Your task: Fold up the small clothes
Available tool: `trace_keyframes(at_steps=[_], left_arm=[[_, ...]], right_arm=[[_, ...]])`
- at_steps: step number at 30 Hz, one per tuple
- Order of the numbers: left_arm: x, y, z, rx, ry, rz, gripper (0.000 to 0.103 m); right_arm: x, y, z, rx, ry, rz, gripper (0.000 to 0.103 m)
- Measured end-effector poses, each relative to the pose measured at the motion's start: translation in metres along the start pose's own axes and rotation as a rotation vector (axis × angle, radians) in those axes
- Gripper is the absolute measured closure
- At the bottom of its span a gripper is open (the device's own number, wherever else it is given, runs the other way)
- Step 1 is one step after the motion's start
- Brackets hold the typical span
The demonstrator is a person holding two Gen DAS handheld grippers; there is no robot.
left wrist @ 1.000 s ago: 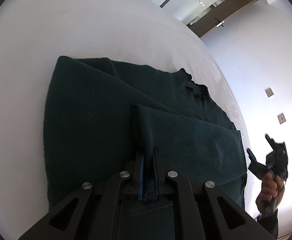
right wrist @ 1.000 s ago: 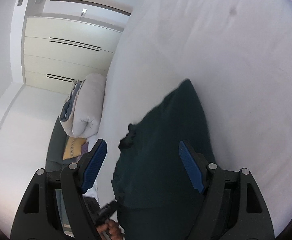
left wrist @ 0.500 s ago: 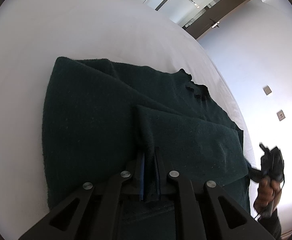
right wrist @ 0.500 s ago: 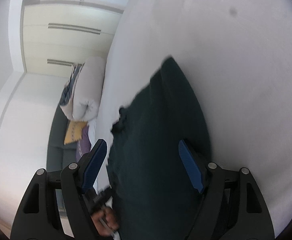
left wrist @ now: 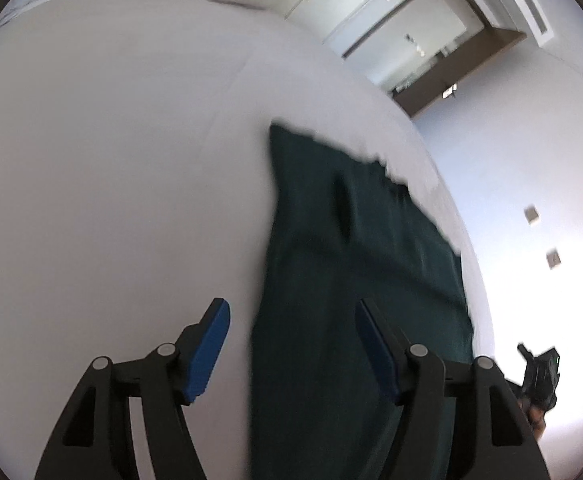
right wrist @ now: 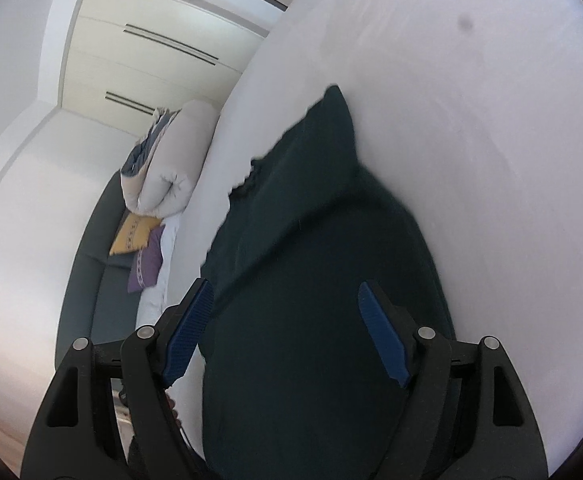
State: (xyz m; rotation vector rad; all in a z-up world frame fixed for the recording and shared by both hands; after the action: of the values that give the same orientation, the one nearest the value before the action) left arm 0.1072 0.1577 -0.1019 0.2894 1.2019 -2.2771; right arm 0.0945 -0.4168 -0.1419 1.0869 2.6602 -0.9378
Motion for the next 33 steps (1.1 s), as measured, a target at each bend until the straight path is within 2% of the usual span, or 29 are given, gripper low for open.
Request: trace_keyframes(at_steps=[5, 11, 14, 20, 25, 26, 28, 30, 32, 33], left_arm=[[0.072, -0.019, -0.005, -0.070, 0.060, -0.089, 0.036], [0.117, -0.040, -0.003, -0.023, 0.048, -0.132, 0.034], [0.126, -0.046, -0.004, -0.006, 0.046, -0.164, 0.034], [0.142, -0.043, -0.007, 0.102, -0.012, -0.280, 0.035], [0.151, -0.043, -0.002, 0.127, -0.006, -0.313, 0.037], [0.150, -0.039, -0.001, 0.125, -0.008, -0.312, 0.040], [0.149, -0.039, -0.004, 0.111, -0.019, -0.313, 0.054], [0.147, -0.036, -0.007, 0.096, -0.034, -0.320, 0.081], [0.147, -0.033, -0.010, 0.075, -0.042, -0.322, 0.093], [0.146, -0.031, -0.010, 0.077, -0.046, -0.322, 0.093]], right_arm=[[0.056, -0.042, 0.012, 0.056, -0.011, -0.007, 0.028], [0.104, -0.092, 0.025, 0.108, -0.040, -0.008, 0.028], [0.113, -0.103, 0.040, 0.123, -0.008, -0.017, 0.028], [0.130, -0.114, 0.055, 0.097, 0.023, -0.046, 0.028], [0.135, -0.122, 0.056, 0.091, 0.023, -0.058, 0.028], [0.134, -0.124, 0.058, 0.090, 0.026, -0.056, 0.028], [0.134, -0.129, 0.060, 0.091, 0.034, -0.055, 0.028], [0.134, -0.133, 0.062, 0.098, 0.036, -0.057, 0.028], [0.132, -0.136, 0.066, 0.139, 0.037, -0.055, 0.028], [0.132, -0.139, 0.070, 0.152, 0.044, -0.054, 0.028]])
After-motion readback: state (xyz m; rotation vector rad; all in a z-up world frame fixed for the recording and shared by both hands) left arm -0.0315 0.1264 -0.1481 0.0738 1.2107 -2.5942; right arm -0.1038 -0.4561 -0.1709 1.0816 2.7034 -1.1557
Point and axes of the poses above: each gripper's, at about its wrist camera, not at the fingertips, and y roughly the way its jaws point, z to its right, x to its underside, the point moved 1 cm from there along y, roughly the way its jaws point
